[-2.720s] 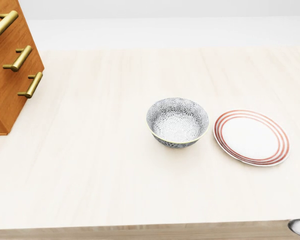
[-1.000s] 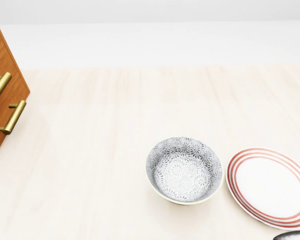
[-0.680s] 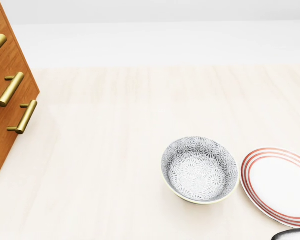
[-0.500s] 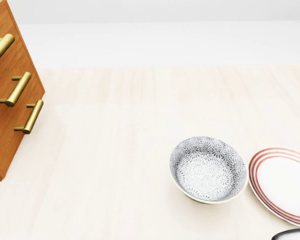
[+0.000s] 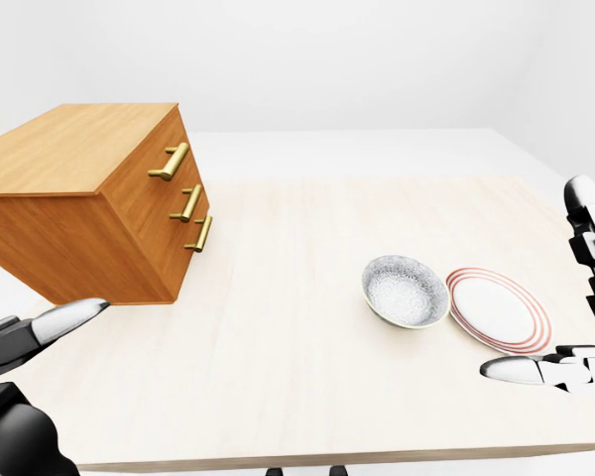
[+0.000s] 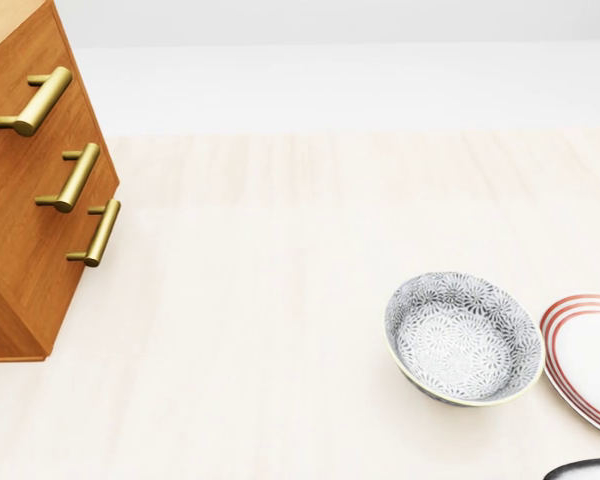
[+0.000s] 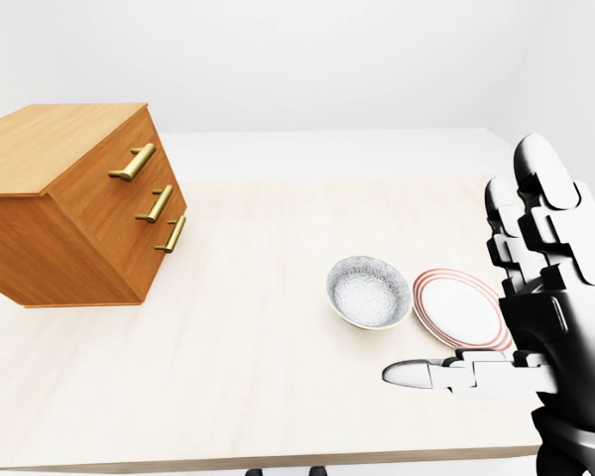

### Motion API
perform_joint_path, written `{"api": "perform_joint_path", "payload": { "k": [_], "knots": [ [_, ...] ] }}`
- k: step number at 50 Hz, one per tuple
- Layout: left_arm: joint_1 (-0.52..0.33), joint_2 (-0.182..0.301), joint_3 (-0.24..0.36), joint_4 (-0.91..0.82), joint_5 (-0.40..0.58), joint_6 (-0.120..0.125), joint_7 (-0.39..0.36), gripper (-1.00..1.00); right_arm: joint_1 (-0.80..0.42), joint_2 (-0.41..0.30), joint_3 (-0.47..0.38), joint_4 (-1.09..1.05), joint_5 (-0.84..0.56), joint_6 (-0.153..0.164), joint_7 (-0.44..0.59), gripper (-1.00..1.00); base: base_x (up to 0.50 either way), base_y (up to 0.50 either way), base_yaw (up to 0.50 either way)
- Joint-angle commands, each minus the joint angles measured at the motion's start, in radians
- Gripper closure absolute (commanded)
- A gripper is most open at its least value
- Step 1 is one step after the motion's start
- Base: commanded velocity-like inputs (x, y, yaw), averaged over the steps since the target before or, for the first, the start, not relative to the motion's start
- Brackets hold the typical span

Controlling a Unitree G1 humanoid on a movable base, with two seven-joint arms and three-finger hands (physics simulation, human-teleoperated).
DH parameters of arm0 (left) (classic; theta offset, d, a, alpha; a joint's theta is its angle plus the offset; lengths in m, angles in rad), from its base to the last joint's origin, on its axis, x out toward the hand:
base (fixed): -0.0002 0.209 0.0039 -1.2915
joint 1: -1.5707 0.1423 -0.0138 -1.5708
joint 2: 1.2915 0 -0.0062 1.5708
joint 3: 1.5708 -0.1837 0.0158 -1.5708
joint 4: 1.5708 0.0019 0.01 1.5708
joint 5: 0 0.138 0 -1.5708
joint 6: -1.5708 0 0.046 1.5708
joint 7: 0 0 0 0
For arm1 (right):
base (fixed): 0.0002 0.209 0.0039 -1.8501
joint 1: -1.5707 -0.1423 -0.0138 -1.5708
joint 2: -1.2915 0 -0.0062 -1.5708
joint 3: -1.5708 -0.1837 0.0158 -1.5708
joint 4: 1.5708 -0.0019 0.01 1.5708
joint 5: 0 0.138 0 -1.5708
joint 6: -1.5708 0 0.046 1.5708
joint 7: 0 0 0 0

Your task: Put the bowl on top of the cabinet.

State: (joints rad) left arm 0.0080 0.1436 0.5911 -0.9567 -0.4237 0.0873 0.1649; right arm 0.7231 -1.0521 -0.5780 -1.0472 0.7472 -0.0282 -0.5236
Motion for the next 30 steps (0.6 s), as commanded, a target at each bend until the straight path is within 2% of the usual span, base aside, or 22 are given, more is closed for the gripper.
{"api": "perform_joint_path", "payload": {
  "k": [1,5,9,15,20,27,30],
  "knots": [
    [-0.002,-0.004,-0.014,0.023,0.010,0.000,0.009,-1.00,-0.002,-0.006,0.022,0.000,-0.010,0.001,0.000,-1.00,0.00,0.16,0.00],
    [0.000,-0.008,-0.014,0.029,0.011,0.000,0.004,-1.00,-0.004,0.006,0.036,0.000,-0.025,0.001,0.000,-1.00,0.00,0.16,0.00],
    [0.000,-0.009,-0.013,0.030,0.011,0.000,0.003,-1.00,0.005,-0.016,0.024,0.000,-0.013,-0.007,0.000,-1.00,0.00,0.16,0.00],
    [0.001,-0.009,-0.013,0.030,0.011,0.000,0.003,-1.00,-0.016,-0.005,0.043,0.000,-0.024,0.009,0.000,-1.00,0.00,0.16,0.00],
    [0.001,-0.009,-0.014,0.032,0.012,0.000,0.002,-1.00,-0.006,-0.012,0.041,0.000,-0.025,0.002,0.000,-1.00,0.00,0.16,0.00],
    [0.000,-0.009,-0.013,0.031,0.012,0.000,0.003,-1.00,-0.013,-0.020,0.055,0.000,-0.033,0.008,0.000,-1.00,0.00,0.16,0.00],
    [0.000,-0.009,-0.015,0.031,0.013,0.000,0.003,-1.00,-0.029,-0.015,0.070,0.000,-0.040,0.020,0.000,-1.00,0.00,0.19,0.00]
  ]
}}
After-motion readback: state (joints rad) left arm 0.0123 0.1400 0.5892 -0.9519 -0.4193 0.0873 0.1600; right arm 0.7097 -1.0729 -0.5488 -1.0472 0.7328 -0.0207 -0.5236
